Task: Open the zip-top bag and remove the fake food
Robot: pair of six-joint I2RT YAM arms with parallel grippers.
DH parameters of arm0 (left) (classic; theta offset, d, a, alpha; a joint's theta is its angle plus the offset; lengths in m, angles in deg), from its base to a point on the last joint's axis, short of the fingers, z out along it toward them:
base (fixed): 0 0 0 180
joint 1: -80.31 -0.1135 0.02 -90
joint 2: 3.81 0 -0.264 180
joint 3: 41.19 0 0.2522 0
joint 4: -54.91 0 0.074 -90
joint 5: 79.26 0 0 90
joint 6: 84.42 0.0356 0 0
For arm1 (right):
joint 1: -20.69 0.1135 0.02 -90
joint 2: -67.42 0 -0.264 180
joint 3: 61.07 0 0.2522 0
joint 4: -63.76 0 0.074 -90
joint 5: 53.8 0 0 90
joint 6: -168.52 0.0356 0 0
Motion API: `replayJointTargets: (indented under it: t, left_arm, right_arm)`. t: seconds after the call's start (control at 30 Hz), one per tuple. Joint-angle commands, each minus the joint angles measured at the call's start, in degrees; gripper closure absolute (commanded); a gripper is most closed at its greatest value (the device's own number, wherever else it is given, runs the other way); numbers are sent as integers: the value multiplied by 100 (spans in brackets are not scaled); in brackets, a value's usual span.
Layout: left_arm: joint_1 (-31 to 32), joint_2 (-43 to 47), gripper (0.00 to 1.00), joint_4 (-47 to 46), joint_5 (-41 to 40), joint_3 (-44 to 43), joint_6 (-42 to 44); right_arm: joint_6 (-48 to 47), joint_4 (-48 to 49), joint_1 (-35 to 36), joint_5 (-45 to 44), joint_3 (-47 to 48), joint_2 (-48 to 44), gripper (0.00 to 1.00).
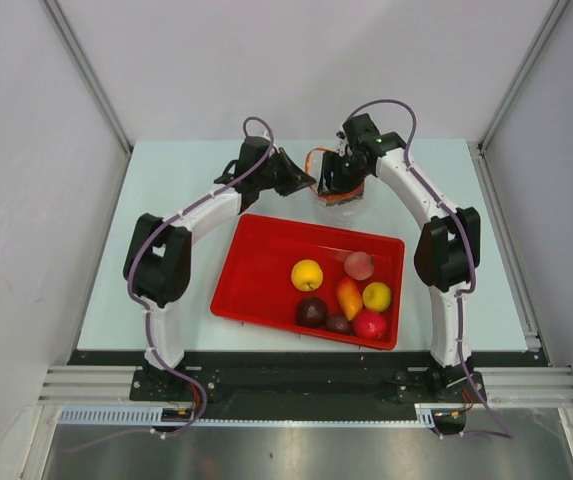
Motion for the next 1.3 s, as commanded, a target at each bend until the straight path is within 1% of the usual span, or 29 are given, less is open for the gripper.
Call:
replayJointTargets:
  t: [0.0, 0.07, 0.1, 0.13, 0.17, 0.2, 0.23, 0.37, 0.5, 0.63, 0.67, 0.73, 0.77, 0.8, 0.87, 0.9, 1.0, 1.03, 1.1, 1.13, 1.23, 1.27]
  left_arm:
    - [-86, 425, 100, -351, -208, -177, 42]
    - [-25, 460, 100, -289, -208, -125, 68]
    - [10, 486, 100, -323, -208, 41, 51]
    - [71, 512, 100, -393, -225, 130, -28]
    - [107, 539, 100, -499, -217, 209, -72]
    - [124, 548, 100, -526, -208, 323, -142]
    - [177, 548, 100, -526, -191, 350, -169]
    - [309, 592, 100, -465, -208, 421, -99]
    - [318, 618, 100, -447, -261, 517, -117]
    - [248, 513, 100, -491, -313, 403, -178]
    - [230, 486, 100, -500, -305, 368, -195]
    - [151, 399, 100, -491, -313, 219, -248]
    - [116, 381, 100, -491, -322, 132, -248]
    - [55, 363, 100, -482, -348, 96, -248]
    - [-7, 346, 100, -465, -331, -27, -231]
    - [-77, 337, 100, -430, -340, -62, -178]
    - [-200, 354, 100, -350, -340, -159, -46]
    - [-227, 372, 100, -333, -357, -168, -11]
    - [-306, 389, 100, -333, -340, -177, 42]
    - [-332, 389, 100, -324, -349, -194, 59]
    - [-429, 363, 100, -324, -366, -247, 129]
    - [-455, 346, 100, -150, -410, -395, 260]
  right_arm:
    - [-20, 236, 11, -71, 140, -507, 68]
    - [157, 614, -24, -142, 122, -648, 68]
    - [393, 903, -68, -247, 183, -648, 69]
    - [499, 1028, -95, -274, 349, -570, 72]
    - [648, 1142, -121, -326, 516, -500, 73]
    - [859, 1161, -173, -422, 657, -377, 74]
    - [957, 1152, -200, -423, 1042, -124, 75]
    - [1256, 1108, -244, -581, 1624, 396, 75]
    - [1660, 994, -262, -248, 1836, 477, 75]
    - [2003, 1011, -323, 305, 1635, 117, 75]
    - [2021, 1003, -332, 567, 1573, 3, 75]
    - [1872, 889, -323, 692, 1336, -374, 75]
    - [1611, 862, -323, 719, 1214, -541, 75]
    - [1469, 862, -306, 728, 847, -943, 75]
    - [1031, 836, -280, 667, 354, -1367, 74]
    - [923, 827, -271, 632, -206, -1865, 73]
    - [564, 835, -218, 517, -1219, -2580, 73]
    - [501, 870, -192, 465, -1892, -3069, 73]
    - [378, 949, -52, 254, -2528, -3468, 72]
    - [369, 967, 10, 149, -3019, -3748, 72]
    - [430, 827, 317, 121, -3654, -3795, 70]
    - [430, 827, 397, 95, -3744, -3751, 69]
